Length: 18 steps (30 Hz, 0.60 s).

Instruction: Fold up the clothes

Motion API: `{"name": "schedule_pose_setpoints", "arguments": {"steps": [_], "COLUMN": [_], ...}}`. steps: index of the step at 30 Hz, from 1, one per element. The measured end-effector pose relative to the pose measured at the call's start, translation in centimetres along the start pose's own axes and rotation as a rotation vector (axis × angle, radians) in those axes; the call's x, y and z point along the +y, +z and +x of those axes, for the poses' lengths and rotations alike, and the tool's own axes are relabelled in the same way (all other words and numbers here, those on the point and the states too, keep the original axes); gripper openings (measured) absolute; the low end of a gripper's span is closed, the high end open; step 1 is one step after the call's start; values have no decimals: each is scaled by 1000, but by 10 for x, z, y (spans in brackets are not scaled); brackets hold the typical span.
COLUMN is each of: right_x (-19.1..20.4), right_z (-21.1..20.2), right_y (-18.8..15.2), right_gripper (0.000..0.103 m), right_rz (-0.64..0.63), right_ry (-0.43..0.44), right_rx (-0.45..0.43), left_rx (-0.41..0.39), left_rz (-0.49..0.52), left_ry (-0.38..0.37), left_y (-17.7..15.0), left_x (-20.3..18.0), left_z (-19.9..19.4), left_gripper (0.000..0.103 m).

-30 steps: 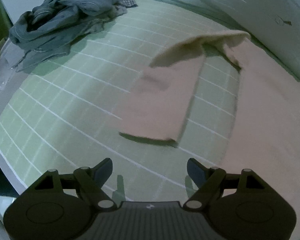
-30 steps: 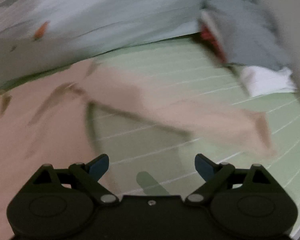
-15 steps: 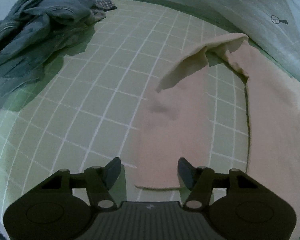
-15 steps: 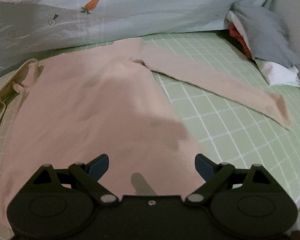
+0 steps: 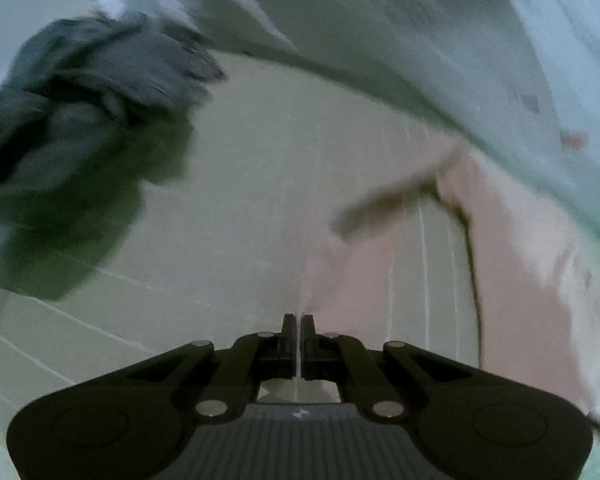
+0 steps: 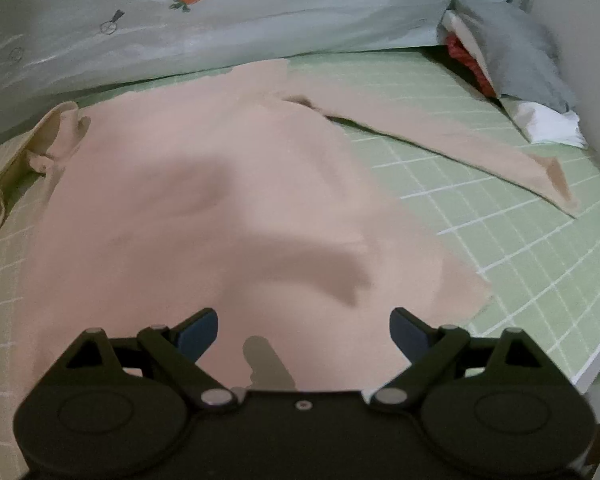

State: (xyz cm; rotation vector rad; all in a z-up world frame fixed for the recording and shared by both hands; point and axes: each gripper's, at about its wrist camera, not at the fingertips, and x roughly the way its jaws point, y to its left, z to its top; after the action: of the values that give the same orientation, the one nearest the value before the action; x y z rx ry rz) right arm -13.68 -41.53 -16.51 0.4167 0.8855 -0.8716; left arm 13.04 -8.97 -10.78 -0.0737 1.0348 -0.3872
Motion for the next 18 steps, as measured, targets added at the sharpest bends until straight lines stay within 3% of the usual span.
{"name": "schedule_pose_setpoints", "arguments": {"steps": [3,7,12,13,15,17,18], "right_x": [8,19,21,20,18,16,16], "right_z": [5,11,12,12,12,12,12], "right_y": [2,5,7,7,7,6,5], "right_gripper": [94,94,94,94,94,94,96], "right_rz": [0,1,-4,-1,11,16,16], "right_ry": [3,2,-17,-22,-25,-25,-26], "right_rx": [6,13,14,14,16,17,16], "left_rx": [-29,-17,6,7,9,-22,-39], "left_rz": [-131,-303,-297,-282,-265,-252,-245], "left_ry": [19,43,106,120,153,149,145], "left_y": [26,42,42,40,34,26,21], "left_x": [39,79,87,83,74,60,53], "left_z": [-14,-4,10,11,12,7,4], "left_gripper": [1,1,5,9,46,59,62]}}
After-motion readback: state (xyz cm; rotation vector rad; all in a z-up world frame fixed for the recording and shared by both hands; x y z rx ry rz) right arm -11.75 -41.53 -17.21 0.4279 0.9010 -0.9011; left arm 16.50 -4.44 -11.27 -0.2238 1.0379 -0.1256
